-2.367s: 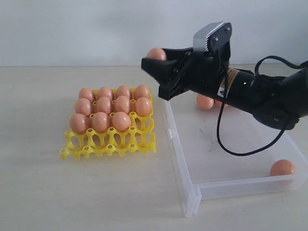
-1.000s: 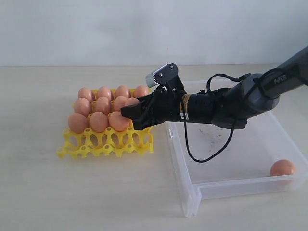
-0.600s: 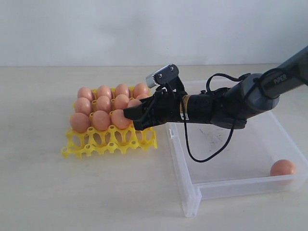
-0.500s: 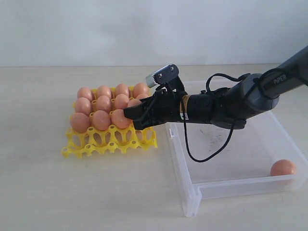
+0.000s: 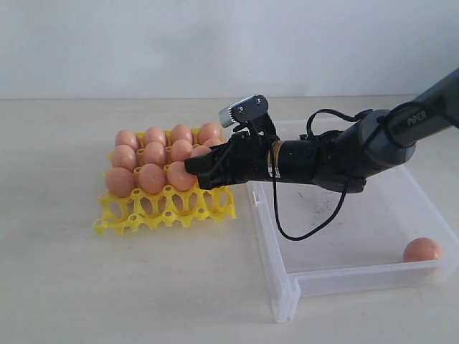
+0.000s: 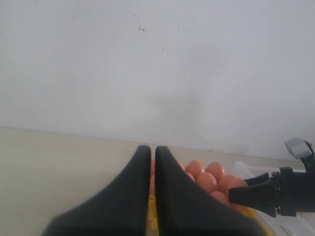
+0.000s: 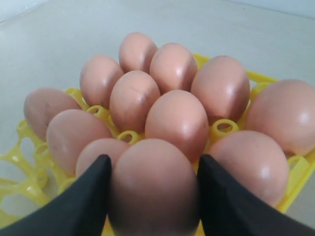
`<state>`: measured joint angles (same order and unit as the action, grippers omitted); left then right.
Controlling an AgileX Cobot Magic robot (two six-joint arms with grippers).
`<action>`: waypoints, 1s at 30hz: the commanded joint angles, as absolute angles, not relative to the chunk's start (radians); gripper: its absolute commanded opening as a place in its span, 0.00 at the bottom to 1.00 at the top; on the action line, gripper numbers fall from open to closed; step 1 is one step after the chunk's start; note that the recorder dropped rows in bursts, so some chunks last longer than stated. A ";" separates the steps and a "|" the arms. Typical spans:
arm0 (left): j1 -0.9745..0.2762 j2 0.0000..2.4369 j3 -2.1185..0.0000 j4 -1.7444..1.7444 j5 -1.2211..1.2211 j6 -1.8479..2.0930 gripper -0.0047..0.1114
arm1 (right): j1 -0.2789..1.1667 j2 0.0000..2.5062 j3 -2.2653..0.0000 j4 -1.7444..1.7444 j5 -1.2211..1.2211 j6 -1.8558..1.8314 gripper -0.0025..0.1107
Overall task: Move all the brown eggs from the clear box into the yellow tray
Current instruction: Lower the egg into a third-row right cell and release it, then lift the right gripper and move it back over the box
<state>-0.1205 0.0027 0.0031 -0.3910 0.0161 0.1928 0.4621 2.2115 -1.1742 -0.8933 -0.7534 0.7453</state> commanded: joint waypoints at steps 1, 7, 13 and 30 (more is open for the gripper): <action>-0.126 0.000 0.000 -0.400 0.000 0.185 0.07 | 0.458 2.209 -1.176 -0.863 -0.694 0.762 0.49; -0.126 0.000 0.000 -0.400 0.000 0.185 0.07 | 0.458 2.195 -1.176 -0.859 -0.646 0.772 0.51; -0.126 0.000 0.000 -0.400 0.000 0.185 0.07 | 0.458 2.149 -1.176 -0.857 -0.615 0.779 0.50; -0.126 0.000 0.000 -0.400 0.000 0.185 0.07 | 0.458 1.950 -1.176 -0.933 -0.473 0.940 0.37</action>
<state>-0.1205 0.0027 0.0031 -0.3910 0.0161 0.1928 0.4659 1.9990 -1.1757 -0.8772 -0.4913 0.8801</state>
